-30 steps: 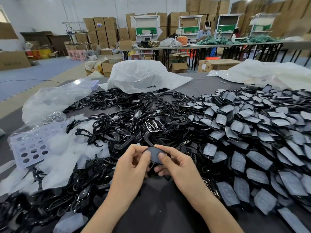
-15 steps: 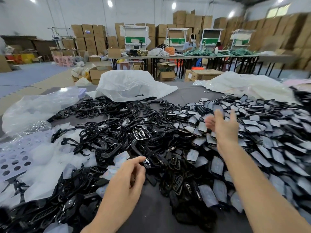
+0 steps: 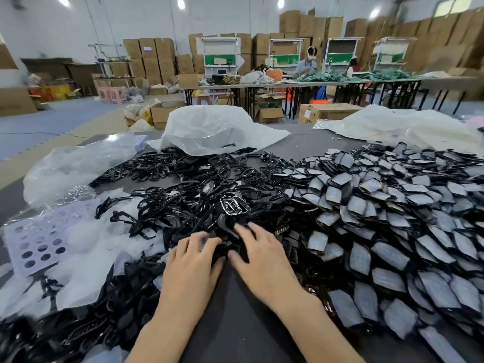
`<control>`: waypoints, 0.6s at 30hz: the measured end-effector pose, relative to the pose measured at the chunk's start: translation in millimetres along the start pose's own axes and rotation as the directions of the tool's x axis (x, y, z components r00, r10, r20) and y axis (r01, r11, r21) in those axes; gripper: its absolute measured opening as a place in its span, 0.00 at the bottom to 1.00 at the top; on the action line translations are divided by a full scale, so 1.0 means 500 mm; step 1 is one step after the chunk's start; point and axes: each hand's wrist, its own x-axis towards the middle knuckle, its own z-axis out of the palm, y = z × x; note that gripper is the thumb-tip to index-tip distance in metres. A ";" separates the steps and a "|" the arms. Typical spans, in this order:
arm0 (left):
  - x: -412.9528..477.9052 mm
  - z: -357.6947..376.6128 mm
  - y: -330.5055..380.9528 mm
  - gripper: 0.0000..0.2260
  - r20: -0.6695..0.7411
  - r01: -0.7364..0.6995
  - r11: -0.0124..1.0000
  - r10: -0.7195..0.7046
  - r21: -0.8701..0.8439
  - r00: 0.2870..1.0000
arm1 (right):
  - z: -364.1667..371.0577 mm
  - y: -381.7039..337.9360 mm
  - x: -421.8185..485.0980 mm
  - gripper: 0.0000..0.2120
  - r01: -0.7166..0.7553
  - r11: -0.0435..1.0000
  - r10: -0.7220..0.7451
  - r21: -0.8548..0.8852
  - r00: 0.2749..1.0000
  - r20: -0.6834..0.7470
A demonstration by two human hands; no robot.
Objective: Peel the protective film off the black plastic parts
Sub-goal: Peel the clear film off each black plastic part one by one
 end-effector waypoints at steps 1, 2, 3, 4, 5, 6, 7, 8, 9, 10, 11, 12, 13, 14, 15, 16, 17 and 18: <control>0.000 0.000 -0.002 0.13 -0.013 -0.005 1.000 0.005 -0.010 1.000 | 0.011 0.001 -0.002 0.27 0.013 0.995 -0.010 -0.095 0.999 0.035; -0.001 0.000 -0.005 0.11 -0.029 -0.001 1.000 0.000 -0.026 1.000 | 0.017 0.004 -0.004 0.25 0.021 0.991 -0.017 -0.134 0.999 0.031; -0.001 -0.002 -0.008 0.10 -0.044 0.013 0.999 -0.015 -0.048 0.999 | 0.019 0.006 -0.005 0.22 0.022 0.992 -0.022 -0.124 1.000 0.002; -0.001 -0.004 -0.009 0.09 -0.057 0.036 0.996 -0.040 -0.076 0.998 | 0.019 0.007 -0.006 0.19 0.026 0.996 -0.030 -0.089 0.999 -0.041; -0.001 -0.007 -0.010 0.08 -0.069 0.060 0.993 -0.067 -0.105 0.995 | 0.018 0.008 -0.006 0.15 0.033 0.997 -0.038 -0.067 0.996 -0.082; -0.001 -0.010 -0.010 0.07 -0.076 0.078 0.988 -0.089 -0.134 0.993 | 0.017 0.008 -0.006 0.13 0.036 0.998 -0.043 -0.060 0.992 -0.115; 0.000 -0.012 -0.010 0.07 -0.077 0.089 0.982 -0.103 -0.167 0.992 | 0.015 0.007 -0.006 0.10 0.033 0.998 -0.040 -0.056 0.991 -0.131; 0.000 -0.015 -0.009 0.08 -0.073 0.095 0.975 -0.112 -0.201 0.991 | 0.014 0.005 -0.006 0.09 0.025 0.998 -0.031 -0.050 0.990 -0.135; 0.000 -0.016 -0.009 0.10 -0.064 0.104 0.966 -0.122 -0.235 0.990 | 0.014 0.003 -0.007 0.10 0.016 0.999 -0.022 -0.049 0.991 -0.133; 0.000 -0.019 -0.008 0.13 -0.052 0.118 0.956 -0.136 -0.270 0.989 | 0.013 0.000 -0.008 0.11 0.008 0.998 -0.015 -0.057 0.991 -0.132; 0.000 -0.020 -0.009 0.15 -0.041 0.133 0.943 -0.152 -0.305 0.987 | 0.012 -0.001 -0.010 0.13 0.001 0.997 -0.011 -0.077 0.991 -0.131; 0.000 -0.021 -0.009 0.16 -0.030 0.146 0.929 -0.166 -0.339 0.986 | 0.011 -0.002 -0.010 0.14 -0.006 0.994 -0.008 -0.106 0.992 -0.127; 0.000 -0.021 -0.009 0.17 -0.023 0.152 0.915 -0.173 -0.372 0.985 | 0.010 -0.004 -0.011 0.15 -0.011 0.991 -0.006 -0.133 0.992 -0.123; 0.001 -0.021 -0.009 0.17 -0.020 0.152 0.902 -0.175 -0.403 0.984 | 0.010 -0.006 -0.009 0.15 -0.015 0.989 -0.003 -0.146 0.992 -0.122; 0.002 -0.021 -0.009 0.17 -0.018 0.151 0.888 -0.176 -0.434 0.984 | 0.010 -0.009 -0.008 0.16 -0.022 0.990 0.004 -0.138 0.992 -0.129; 0.002 -0.020 -0.009 0.17 -0.015 0.153 0.871 -0.180 -0.468 0.983 | 0.010 -0.012 -0.005 0.17 -0.034 0.993 0.018 -0.112 0.990 -0.142; 0.003 -0.021 -0.008 0.19 -0.010 0.160 0.851 -0.190 -0.501 0.982 | 0.010 -0.013 -0.002 0.19 -0.052 0.995 0.038 -0.085 0.987 -0.156; 0.003 -0.022 -0.008 0.20 -0.008 0.167 0.832 -0.202 -0.530 0.979 | 0.011 -0.015 0.001 0.23 -0.071 0.995 0.058 -0.076 0.986 -0.158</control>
